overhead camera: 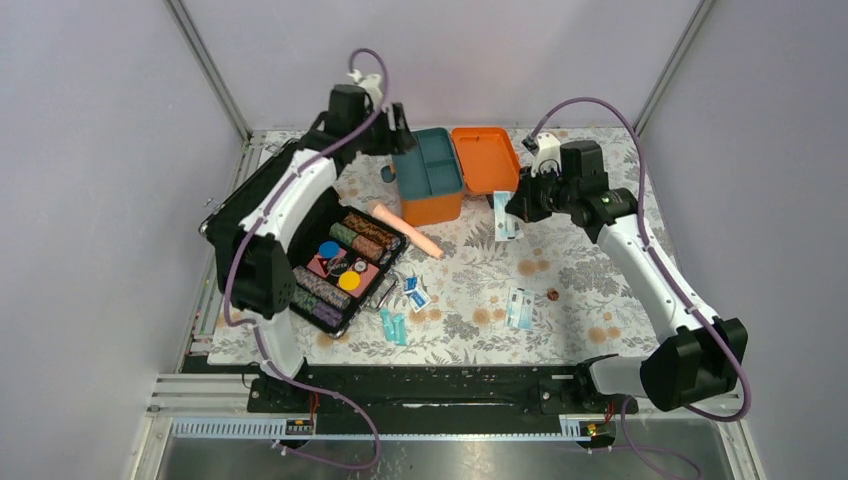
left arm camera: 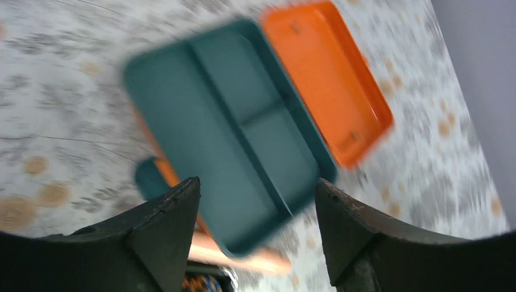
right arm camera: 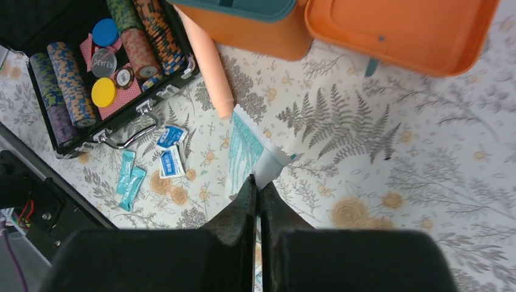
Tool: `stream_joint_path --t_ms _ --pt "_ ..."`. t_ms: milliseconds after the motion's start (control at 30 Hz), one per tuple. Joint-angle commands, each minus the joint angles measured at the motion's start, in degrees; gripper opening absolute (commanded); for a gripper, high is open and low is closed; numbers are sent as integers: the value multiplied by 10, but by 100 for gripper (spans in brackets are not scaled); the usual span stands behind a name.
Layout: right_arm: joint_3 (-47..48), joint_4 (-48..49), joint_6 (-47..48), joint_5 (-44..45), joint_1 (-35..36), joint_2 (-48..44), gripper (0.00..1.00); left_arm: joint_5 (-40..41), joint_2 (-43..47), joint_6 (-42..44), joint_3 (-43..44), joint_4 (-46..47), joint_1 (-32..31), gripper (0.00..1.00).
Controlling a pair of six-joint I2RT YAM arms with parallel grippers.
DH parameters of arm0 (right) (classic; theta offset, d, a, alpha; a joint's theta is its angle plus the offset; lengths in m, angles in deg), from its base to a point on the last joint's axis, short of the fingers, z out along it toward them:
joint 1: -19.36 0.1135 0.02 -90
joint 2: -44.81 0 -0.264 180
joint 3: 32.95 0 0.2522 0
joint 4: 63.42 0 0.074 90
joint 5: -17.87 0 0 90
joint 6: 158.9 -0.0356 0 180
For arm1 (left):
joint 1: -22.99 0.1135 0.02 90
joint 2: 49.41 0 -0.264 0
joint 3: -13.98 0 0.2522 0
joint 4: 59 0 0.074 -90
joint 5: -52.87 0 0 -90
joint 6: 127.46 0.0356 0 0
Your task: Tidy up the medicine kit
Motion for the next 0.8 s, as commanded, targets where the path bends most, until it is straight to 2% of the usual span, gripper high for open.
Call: stream_joint_path --t_ms 0,133,200,267,367,500,600,767 --pt "81 -65 42 39 -3 15 0 66 -90 -146 97 -24 70 70" --pt "109 -45 27 53 -2 38 0 19 -189 -167 174 -18 101 74" --pt "118 -29 13 64 -2 47 0 -41 -233 -190 203 1 115 74" --pt "123 -12 -3 56 -2 50 0 -123 -258 -171 199 48 118 74" --pt "125 2 3 53 -3 56 0 -153 -278 -126 196 64 111 71" --pt "136 8 -27 36 -7 71 0 -167 -261 -59 176 48 90 56" --pt "134 26 -34 36 -7 76 0 -181 -235 -91 120 57 83 50" --pt "147 46 -38 52 -10 95 0 -197 -184 -140 22 75 56 47"
